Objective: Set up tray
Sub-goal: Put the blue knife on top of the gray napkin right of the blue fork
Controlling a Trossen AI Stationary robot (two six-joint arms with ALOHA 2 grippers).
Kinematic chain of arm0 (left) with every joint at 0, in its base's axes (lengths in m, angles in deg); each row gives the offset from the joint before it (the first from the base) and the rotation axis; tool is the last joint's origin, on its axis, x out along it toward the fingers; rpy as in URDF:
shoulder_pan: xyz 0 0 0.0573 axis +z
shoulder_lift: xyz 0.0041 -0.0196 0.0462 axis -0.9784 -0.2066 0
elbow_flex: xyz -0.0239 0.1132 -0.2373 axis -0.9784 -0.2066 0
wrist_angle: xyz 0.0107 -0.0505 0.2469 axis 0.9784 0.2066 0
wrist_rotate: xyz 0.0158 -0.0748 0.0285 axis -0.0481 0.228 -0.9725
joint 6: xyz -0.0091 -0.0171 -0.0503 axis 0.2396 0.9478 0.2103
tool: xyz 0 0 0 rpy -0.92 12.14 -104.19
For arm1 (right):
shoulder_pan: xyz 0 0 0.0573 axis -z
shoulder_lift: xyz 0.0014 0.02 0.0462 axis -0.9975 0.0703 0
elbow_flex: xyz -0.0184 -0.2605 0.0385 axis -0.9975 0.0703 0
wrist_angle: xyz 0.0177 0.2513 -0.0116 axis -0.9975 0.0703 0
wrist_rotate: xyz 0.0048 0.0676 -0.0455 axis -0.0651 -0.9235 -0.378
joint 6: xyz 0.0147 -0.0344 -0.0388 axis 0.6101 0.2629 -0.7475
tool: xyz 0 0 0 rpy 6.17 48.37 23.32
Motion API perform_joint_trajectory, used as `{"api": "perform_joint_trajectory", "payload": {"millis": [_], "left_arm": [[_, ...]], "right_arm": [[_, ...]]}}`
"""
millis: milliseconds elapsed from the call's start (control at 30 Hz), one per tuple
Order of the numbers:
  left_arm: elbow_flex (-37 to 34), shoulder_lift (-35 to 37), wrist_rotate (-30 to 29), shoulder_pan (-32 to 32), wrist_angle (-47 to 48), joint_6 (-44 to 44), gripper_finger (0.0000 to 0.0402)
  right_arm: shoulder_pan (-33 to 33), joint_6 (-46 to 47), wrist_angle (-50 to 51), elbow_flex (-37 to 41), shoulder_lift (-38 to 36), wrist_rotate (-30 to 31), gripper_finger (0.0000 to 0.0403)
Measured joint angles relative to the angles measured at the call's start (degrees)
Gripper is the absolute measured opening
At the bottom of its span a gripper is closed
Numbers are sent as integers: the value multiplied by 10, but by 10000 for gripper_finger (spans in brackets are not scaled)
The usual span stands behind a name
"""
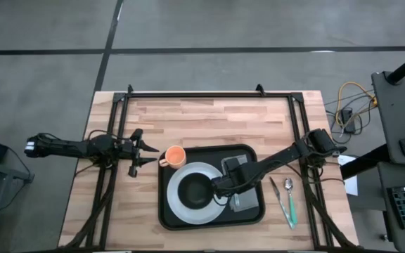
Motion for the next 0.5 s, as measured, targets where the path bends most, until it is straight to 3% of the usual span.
{"api": "perform_joint_trajectory", "payload": {"millis": [233,500], "left_arm": [[0,0,0,0,0,0,130],[0,0,0,0,0,0,130]], "right_arm": [[0,12,-10,0,0,0,136],[0,4,-37,0,0,0,128]]}}
